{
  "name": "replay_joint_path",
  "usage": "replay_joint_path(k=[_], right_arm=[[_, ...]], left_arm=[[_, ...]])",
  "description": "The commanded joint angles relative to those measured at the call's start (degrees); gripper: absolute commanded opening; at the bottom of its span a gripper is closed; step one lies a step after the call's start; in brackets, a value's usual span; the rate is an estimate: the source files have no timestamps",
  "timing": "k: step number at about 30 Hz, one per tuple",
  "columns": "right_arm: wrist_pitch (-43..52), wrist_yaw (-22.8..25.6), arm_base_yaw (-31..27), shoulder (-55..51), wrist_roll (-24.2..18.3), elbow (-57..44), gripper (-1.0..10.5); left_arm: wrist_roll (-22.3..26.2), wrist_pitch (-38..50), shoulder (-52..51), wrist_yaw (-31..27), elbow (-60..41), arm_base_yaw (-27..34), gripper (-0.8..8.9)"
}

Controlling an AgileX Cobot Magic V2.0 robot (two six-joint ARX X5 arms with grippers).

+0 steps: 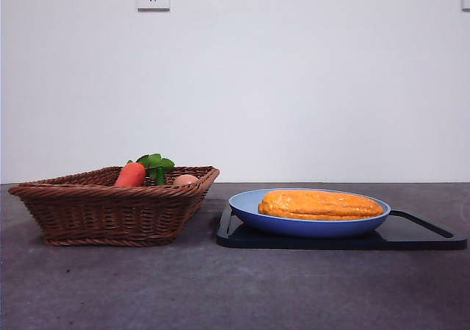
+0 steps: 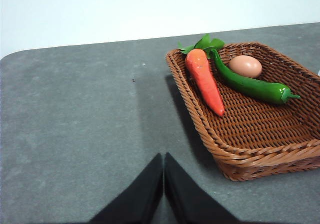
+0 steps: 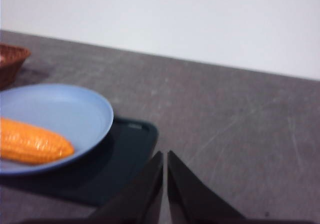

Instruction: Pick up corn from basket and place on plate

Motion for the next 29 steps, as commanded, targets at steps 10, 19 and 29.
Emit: replay_joint_path(k=[10,19,29], right_arm=[[-3.39,0.22,-0.11,-0.17,0.98,-0.35,0.0],[-3.39,0.20,-0.11,-0.17,0.98,-0.35,0.0],[-3.39,0.20,-0.11,-0.17,1.01,-0.35,0.0]], left_arm=[[-0.26,0.46,-0.09,-0.04,-1.60,0.15,0.06],[-0.26,0.46,-0.09,-0.04,-1.60,0.15,0.06],[-0.26,0.48,-0.09,-0.04,-1.60,0.15,0.06]])
